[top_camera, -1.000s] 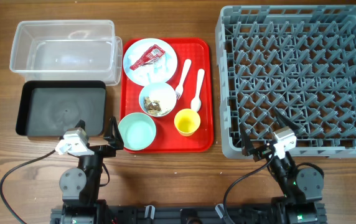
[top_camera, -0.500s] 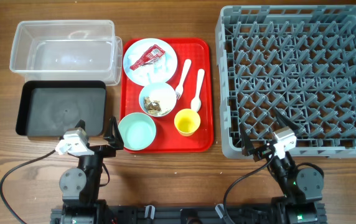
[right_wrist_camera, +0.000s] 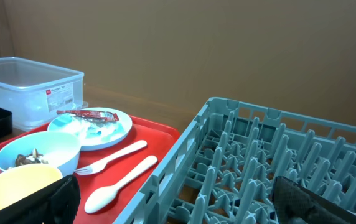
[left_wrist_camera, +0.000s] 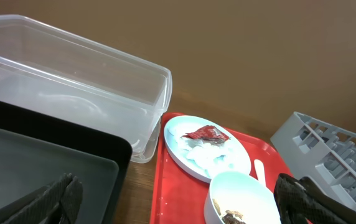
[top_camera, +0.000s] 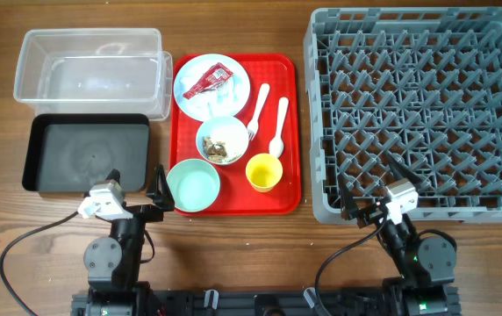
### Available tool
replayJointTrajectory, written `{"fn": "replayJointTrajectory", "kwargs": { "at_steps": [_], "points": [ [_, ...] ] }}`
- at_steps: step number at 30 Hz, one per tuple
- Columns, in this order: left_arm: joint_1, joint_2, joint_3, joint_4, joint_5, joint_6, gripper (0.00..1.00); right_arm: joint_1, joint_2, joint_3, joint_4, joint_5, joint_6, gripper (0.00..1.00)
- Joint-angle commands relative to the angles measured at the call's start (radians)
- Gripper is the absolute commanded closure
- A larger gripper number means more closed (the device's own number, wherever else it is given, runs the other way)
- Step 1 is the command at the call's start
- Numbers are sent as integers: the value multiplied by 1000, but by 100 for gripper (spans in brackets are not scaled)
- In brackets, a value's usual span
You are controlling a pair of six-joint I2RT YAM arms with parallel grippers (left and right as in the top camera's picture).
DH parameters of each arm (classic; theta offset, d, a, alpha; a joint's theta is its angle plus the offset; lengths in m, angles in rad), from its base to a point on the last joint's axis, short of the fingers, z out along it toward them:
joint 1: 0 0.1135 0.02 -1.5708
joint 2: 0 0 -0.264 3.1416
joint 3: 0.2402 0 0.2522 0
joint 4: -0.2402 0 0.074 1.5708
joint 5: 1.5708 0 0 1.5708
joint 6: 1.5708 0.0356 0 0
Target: Sort waste into correct bins and load items into the dishwasher rack
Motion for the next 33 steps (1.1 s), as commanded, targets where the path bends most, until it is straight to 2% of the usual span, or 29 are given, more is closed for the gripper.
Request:
{"fn": "replayJointTrajectory", "kwargs": {
  "at_steps": [1,28,33],
  "points": [
    [5,4,-4,-3,-6,13,0,4,-3,-3,0,23,-18,0],
    [5,4,-4,-2,-5,12,0,4,-3,-2,14,27,-54,0],
    [5,4,-4,41,51,12,0,4,-2,14,22,28,-2,0]
  ]
}}
